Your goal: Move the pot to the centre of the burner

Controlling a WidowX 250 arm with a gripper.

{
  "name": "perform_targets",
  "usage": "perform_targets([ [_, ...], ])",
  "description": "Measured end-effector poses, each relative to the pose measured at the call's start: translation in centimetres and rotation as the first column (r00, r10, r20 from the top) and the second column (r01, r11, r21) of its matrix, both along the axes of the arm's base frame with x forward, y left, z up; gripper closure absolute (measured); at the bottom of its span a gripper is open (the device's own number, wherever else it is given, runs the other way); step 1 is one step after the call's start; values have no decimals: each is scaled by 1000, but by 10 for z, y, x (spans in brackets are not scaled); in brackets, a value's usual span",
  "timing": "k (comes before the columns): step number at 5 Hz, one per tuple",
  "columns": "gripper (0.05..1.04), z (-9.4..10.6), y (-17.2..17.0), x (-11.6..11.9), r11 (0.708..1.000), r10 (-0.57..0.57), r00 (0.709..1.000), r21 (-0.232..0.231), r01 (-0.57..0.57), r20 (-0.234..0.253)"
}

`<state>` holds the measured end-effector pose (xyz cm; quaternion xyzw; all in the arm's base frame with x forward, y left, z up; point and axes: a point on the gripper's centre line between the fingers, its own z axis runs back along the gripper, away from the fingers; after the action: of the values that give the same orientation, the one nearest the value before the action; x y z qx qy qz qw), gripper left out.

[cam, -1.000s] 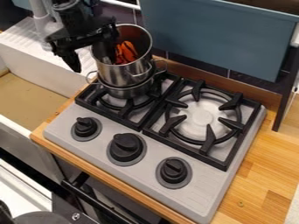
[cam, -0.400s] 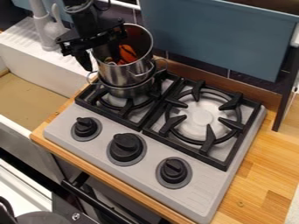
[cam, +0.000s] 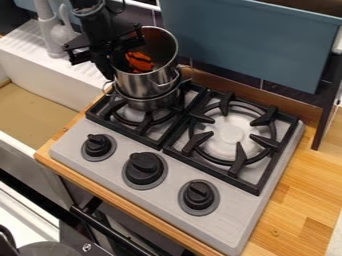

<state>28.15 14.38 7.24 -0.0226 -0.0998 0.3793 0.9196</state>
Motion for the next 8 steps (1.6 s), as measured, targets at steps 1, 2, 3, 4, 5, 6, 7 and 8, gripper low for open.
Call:
perform_targets([
  [1,1021,0,-2,0,1000,12,1000,-13,-13,-1],
  [2,1029,10,-4,0,998,59,997,-34,-61,-44],
  [3,1029,17,-4,0,996,81,994,-36,-84,-67],
  [4,1029,31,-5,2,991,120,991,-49,-124,-66],
  [5,1029,50,-14,-3,991,91,993,-93,-98,-78],
  [6,1029,68,-28,-18,990,6,994,-143,-22,-112],
  [7,1029,70,-49,-33,981,-136,979,-157,113,-152],
  [8,1029,51,-76,-52,946,-311,932,-157,285,-186],
])
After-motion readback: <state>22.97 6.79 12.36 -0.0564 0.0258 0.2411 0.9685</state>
